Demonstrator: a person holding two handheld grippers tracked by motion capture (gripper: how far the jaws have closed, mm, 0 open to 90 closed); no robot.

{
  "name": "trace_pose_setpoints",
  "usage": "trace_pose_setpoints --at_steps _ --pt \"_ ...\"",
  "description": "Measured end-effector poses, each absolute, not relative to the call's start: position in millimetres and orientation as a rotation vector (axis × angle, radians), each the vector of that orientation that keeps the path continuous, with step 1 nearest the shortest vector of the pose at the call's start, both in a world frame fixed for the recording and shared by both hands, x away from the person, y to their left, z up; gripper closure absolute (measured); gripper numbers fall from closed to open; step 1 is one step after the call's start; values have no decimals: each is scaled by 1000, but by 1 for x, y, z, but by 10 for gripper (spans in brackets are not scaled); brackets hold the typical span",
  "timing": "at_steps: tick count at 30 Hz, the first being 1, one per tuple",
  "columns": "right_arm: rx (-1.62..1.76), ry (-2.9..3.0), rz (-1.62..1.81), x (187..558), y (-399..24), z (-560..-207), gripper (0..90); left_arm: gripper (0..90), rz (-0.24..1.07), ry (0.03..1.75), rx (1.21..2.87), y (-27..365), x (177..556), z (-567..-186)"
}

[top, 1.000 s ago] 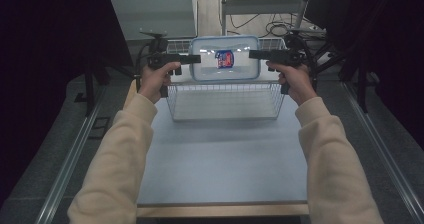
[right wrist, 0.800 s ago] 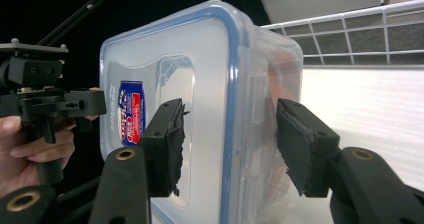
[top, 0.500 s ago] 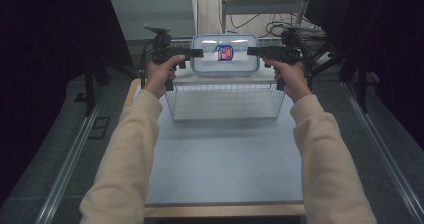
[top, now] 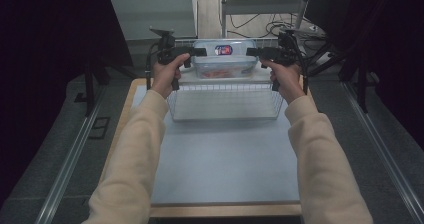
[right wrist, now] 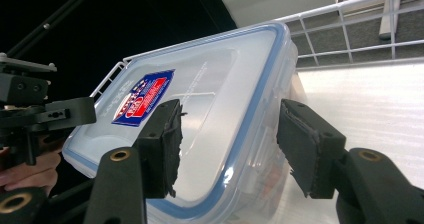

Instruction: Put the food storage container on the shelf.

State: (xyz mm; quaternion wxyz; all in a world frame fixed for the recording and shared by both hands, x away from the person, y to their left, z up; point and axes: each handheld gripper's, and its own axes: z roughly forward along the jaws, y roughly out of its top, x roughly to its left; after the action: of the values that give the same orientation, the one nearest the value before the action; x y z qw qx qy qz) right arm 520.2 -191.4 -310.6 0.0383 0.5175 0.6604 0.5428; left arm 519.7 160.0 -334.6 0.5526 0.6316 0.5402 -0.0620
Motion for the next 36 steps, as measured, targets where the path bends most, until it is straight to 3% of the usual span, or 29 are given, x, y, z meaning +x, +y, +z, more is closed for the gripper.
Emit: trace_pose_setpoints --at_steps 6,13,24,36 --pt "1560 2015 1682 515 -192 -308 402 183 -63 1310 1517 156 517 -329" --pt "1497 2015 1690 504 -198 -302 381 171 5 1264 1510 161 500 -319" --pt "1380 2039 1713 472 -221 -302 329 179 102 1147 1542 165 448 -308" --pt "1156 2176 1608 413 -248 -333 267 177 144 1039 1652 166 376 -334"
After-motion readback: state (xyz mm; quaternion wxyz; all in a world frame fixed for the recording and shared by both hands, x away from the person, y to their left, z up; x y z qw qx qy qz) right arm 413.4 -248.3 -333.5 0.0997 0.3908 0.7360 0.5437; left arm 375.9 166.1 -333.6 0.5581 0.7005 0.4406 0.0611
